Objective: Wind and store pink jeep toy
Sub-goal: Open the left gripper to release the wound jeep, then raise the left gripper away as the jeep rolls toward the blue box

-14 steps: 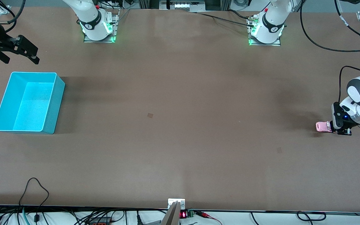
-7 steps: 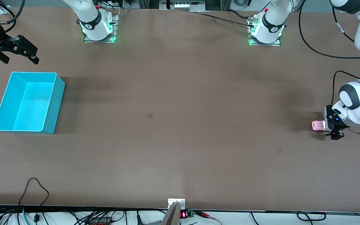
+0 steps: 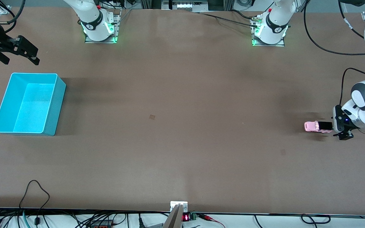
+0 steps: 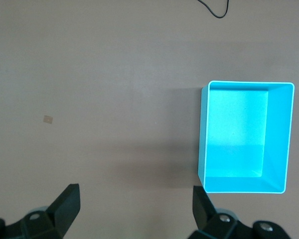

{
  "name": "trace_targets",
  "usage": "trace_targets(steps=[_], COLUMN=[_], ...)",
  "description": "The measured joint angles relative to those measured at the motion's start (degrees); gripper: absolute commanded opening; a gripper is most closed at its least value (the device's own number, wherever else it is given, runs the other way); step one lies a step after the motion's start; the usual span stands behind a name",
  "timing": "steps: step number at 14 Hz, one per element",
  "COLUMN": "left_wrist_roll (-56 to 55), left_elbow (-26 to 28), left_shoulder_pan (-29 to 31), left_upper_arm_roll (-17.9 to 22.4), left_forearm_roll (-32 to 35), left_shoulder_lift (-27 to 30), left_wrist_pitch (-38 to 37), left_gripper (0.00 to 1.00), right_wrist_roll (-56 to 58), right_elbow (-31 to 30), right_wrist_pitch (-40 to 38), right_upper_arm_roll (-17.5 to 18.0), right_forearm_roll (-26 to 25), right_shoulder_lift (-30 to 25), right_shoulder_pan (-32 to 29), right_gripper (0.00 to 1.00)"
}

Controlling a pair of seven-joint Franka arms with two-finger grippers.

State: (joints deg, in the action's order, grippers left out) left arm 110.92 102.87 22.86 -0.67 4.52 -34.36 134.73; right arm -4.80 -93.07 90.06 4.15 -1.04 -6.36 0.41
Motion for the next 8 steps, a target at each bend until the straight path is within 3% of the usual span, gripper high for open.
trace_targets(steps=[8], left_wrist_roll=[-16.62], left_elbow=[-1.33], left_shoulder_pan=[-3.16], left_upper_arm_roll=[-0.26], left_forearm_roll=[0.0], left_shoulder_lift=[8.65], left_wrist_pitch=[-16.86], left_gripper=[1.0], right_wrist_roll=[0.0], right_elbow=[-0.02], right_wrist_pitch=[0.0], right_upper_arm_roll=[0.0], right_forearm_roll=[0.0], right_shoulder_lift=[0.0], right_shoulder_pan=[0.0], right_gripper=[1.0])
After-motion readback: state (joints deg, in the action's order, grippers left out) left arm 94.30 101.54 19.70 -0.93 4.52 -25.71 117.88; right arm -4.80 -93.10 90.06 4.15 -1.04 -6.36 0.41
